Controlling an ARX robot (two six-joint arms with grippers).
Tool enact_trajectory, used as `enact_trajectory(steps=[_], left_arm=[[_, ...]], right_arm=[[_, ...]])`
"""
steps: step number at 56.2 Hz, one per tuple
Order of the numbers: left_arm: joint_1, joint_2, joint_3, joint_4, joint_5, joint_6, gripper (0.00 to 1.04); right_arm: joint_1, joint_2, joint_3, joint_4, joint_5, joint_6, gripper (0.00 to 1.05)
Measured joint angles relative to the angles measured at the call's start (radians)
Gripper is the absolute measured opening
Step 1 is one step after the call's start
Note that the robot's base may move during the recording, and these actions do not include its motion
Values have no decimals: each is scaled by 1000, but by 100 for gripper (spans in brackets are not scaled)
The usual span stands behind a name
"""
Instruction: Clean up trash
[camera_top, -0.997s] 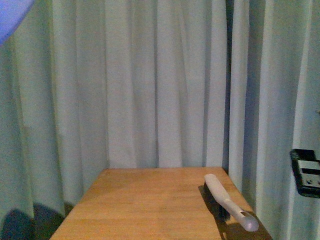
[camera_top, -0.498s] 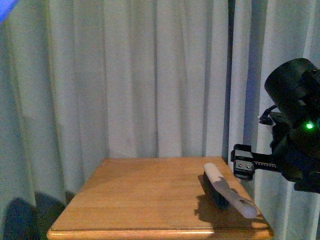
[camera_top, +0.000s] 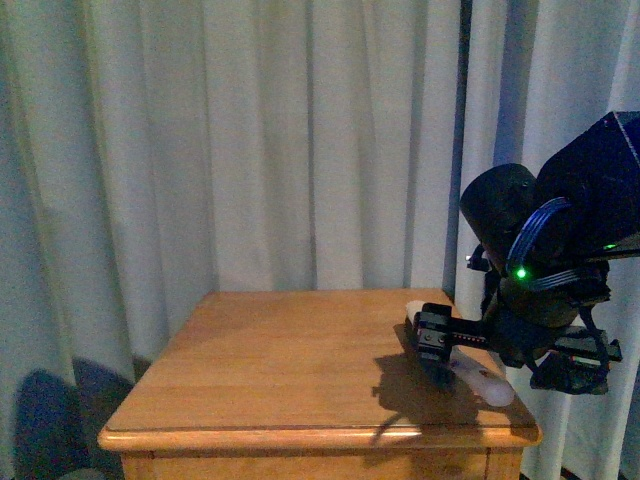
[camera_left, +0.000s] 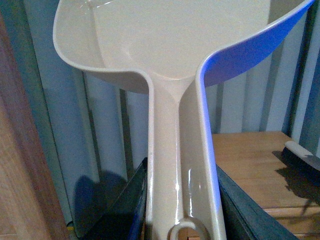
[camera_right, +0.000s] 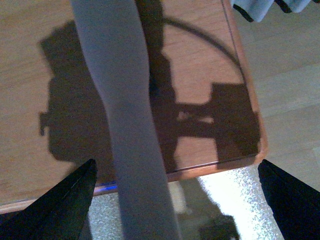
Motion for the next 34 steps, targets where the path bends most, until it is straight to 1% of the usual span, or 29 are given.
enact_trajectory(steps=[8,10,14,15,21,22,25,29,31,34], left_arm=[[0,0,0,0,0,0,29],[0,0,0,0,0,0,29],[0,0,0,0,0,0,29],[0,0,0,0,0,0,29],[0,0,0,0,0,0,29],[0,0,0,0,0,0,29],[0,0,0,0,0,0,29],[0,0,0,0,0,0,29],[0,0,0,0,0,0,29],[0,0,0,0,0,0,29]], right_arm=[[20,19,21,-7,-6,3,97],[23,23,23,-9,-6,7,95],[26,27,23,-13,-8,10,85],[27,29,23,-14,-8,12,80],[26,32,23,-20,-8,14,58],[24,32,23,-20,-8,14,53],[24,32,23,-20,-11,14,43],[23,32,23,-11,-21,10,25],[23,31,18,-1,-16,10,21],[22,19,-4,35,-14,-10,20]])
